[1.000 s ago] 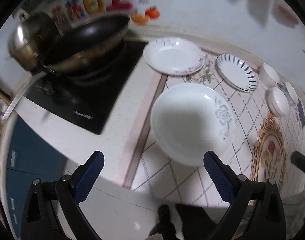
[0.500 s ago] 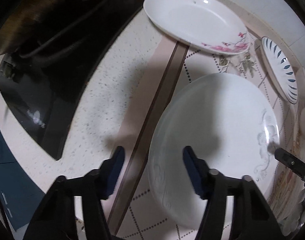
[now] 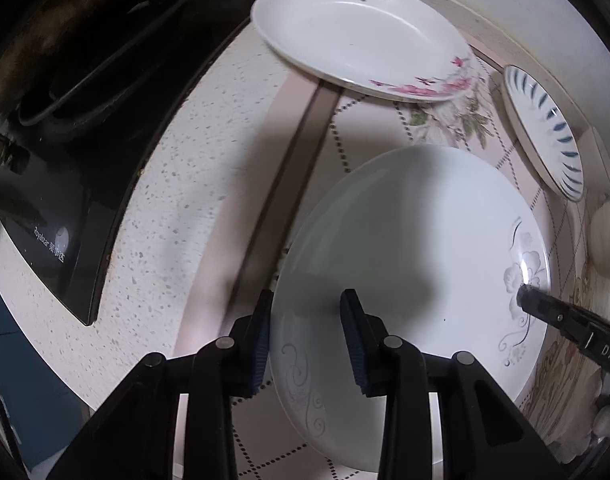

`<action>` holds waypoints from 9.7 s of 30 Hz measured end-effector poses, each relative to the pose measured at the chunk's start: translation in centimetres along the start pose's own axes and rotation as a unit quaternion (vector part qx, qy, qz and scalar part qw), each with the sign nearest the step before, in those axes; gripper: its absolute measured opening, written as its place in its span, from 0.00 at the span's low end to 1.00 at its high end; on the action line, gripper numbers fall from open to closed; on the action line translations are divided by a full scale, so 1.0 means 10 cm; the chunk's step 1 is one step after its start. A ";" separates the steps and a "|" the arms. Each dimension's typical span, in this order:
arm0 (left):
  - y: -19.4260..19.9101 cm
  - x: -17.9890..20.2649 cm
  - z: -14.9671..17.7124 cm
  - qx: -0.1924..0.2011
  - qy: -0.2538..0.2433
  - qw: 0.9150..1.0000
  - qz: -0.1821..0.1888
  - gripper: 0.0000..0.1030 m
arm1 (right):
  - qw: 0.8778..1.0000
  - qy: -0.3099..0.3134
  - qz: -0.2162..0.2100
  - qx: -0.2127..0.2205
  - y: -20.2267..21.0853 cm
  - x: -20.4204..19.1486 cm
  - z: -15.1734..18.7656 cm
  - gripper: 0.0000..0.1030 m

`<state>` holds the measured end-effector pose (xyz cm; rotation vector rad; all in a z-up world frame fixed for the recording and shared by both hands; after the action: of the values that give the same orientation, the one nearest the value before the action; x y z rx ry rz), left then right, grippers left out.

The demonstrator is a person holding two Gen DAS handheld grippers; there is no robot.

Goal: Organize plates and bowls

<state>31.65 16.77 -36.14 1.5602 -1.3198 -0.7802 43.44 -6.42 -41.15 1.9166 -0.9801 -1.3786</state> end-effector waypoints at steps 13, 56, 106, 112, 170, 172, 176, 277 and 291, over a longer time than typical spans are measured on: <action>0.42 0.77 0.26 0.006 -0.055 0.997 0.053 0.30 | 0.999 -0.031 0.020 0.027 0.74 0.49 0.18 0.11; 0.46 0.98 -0.78 0.056 0.009 0.997 0.054 0.43 | 0.993 -0.068 0.038 0.094 1.95 0.81 -0.25 0.54; 0.04 0.30 -1.40 0.119 0.158 0.980 -0.014 0.22 | 0.991 0.121 -0.015 0.046 -0.52 -0.41 -2.57 0.14; 0.47 0.58 -1.26 0.135 0.124 0.983 0.010 0.22 | 0.992 0.099 -0.015 0.076 0.12 -0.31 -2.36 0.14; 0.46 1.70 0.63 0.022 -0.100 0.994 0.027 0.22 | 0.991 0.015 0.121 0.055 1.64 1.19 0.75 0.14; 0.45 1.72 0.64 0.022 -0.103 0.994 0.024 0.22 | 0.990 0.021 0.124 0.056 1.63 1.17 0.74 0.14; 0.43 1.72 0.65 0.018 -0.099 0.995 0.026 0.22 | 0.989 0.036 0.133 0.052 1.65 1.14 0.71 0.14; 0.91 2.00 -0.12 0.025 -0.121 0.989 0.080 0.20 | 0.985 0.020 0.159 0.065 1.91 0.68 -0.15 0.11; 0.66 2.07 0.32 -0.005 -0.140 0.988 0.065 0.20 | 0.985 -0.008 0.171 0.032 1.74 0.95 0.49 0.11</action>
<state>30.89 -4.14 -29.41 1.3756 -1.6000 -0.9464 36.66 -24.18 -33.85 1.6851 -1.3041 -1.1754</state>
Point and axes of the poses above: each gripper's, at about its wrist camera, not at the fingertips, and y roughly against the way its jaws point, x to its right, z to its underside, the point moved 2 cm from there along -y, roughly the way its jaws point, and after that the axes turned 14 degrees about x, right-handed, at the moved point
